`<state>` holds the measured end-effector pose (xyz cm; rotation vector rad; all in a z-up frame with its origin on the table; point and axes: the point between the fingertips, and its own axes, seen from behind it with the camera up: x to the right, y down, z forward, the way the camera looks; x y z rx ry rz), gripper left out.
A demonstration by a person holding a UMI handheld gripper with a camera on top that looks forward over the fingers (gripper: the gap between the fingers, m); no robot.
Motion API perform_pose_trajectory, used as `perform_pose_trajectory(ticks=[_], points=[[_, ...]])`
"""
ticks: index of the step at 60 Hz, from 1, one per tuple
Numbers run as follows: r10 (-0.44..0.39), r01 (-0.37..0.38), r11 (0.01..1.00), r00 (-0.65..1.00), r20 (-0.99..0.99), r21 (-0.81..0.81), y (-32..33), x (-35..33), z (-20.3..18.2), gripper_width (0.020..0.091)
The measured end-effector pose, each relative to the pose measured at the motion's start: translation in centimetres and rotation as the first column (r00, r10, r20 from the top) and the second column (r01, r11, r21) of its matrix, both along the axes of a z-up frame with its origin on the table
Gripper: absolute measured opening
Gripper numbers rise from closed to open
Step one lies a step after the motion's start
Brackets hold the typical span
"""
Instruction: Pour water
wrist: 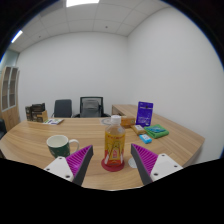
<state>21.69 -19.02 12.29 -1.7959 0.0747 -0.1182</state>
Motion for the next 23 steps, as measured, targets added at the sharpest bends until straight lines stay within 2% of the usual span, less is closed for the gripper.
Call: perform_pose_trajectory(ticks=[4, 13, 23], points=[[0.041, -0.040, 0.999, 0.999, -0.001, 0.010, -3.6, -2.4, 0.9, 0.0840], [0.108, -0.109, 0.994, 0.994, -0.017, -0.023, -10.8, -7.3, -0.2, 0.0840], [0.169, -0.170, 0.985, 0.985, -0.032, -0.013, -15.3, -11.8, -0.8, 0.0840]])
